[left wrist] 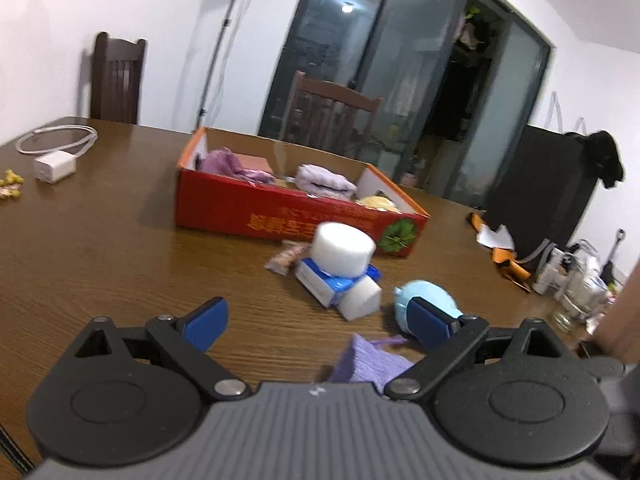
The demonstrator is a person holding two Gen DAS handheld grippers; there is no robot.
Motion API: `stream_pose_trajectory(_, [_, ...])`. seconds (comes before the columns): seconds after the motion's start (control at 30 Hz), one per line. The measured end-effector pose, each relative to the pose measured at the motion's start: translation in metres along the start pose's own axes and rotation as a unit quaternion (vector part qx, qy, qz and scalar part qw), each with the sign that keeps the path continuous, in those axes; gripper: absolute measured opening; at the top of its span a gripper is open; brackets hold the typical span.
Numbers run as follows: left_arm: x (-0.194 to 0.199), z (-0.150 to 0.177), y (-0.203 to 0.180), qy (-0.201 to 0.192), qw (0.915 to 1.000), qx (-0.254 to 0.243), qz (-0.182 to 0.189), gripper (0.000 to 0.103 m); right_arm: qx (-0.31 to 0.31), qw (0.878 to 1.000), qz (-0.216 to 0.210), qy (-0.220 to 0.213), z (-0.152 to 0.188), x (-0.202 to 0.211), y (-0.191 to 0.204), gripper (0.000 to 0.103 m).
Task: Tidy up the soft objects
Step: 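Close both grippers on the lavender mesh pouch and lift it, then carry the mesh pouch into the box and release it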
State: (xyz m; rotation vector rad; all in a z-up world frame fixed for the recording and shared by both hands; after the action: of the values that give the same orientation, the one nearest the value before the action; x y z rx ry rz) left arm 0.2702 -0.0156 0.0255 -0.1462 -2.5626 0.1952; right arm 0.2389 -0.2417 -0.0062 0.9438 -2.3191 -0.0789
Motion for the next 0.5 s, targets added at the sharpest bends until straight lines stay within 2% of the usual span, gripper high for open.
stream_pose_trajectory(0.07, [-0.005,0.006,-0.007,0.016,0.9998,-0.013,0.008,0.092,-0.03,0.998,0.053,-0.015,0.001,0.011,-0.014,0.032])
stream_pose_trajectory(0.13, [-0.008,0.014,-0.017,0.021,0.9989,-0.031,0.026,0.085,-0.058,0.995,0.07,-0.031,0.004,0.021,-0.02,0.032])
stream_pose_trajectory(0.17, [-0.012,0.018,-0.021,0.029,0.9982,-0.042,0.033,0.075,-0.074,0.994,0.066,-0.038,0.008,0.028,-0.023,0.033])
stream_pose_trajectory(0.2, [-0.015,0.022,-0.025,0.043,0.9972,-0.049,0.037,0.058,-0.094,0.993,0.06,-0.046,0.014,0.033,-0.026,0.038])
stream_pose_trajectory(0.23, [-0.019,0.026,-0.028,0.062,0.9958,-0.053,0.043,0.049,-0.105,0.992,0.054,-0.051,0.016,0.033,-0.024,0.042])
stream_pose_trajectory(0.27, [-0.019,0.03,-0.029,0.063,0.9953,-0.044,0.057,0.044,-0.111,0.991,0.051,-0.054,0.019,0.033,-0.02,0.052])
stream_pose_trajectory(0.3, [-0.017,0.032,-0.03,0.065,0.995,-0.04,0.064,0.039,-0.114,0.991,0.05,-0.053,0.022,0.03,-0.016,0.056])
stream_pose_trajectory(0.43, [-0.001,0.043,-0.036,0.057,0.9952,-0.041,0.067,0.033,-0.11,0.991,0.057,-0.045,0.026,0.014,-0.005,0.056])
stream_pose_trajectory(0.5, [0.003,0.046,-0.034,0.061,0.995,-0.026,0.075,0.027,-0.115,0.99,0.069,-0.044,0.026,0.006,-0.004,0.056])
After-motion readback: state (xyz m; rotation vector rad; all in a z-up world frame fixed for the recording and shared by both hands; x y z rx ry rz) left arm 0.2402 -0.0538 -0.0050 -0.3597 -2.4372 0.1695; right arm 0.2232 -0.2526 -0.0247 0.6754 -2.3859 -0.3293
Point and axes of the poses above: each gripper's, at about its wrist camera, not at the fingertips, and x roughly against the way its jaws point, y to its left, z to its underside, the point moved 2 cm from there along -x, roughly the way its jaws point, and after that the axes turned 13 degrees about -z, right-handed, at the moved point
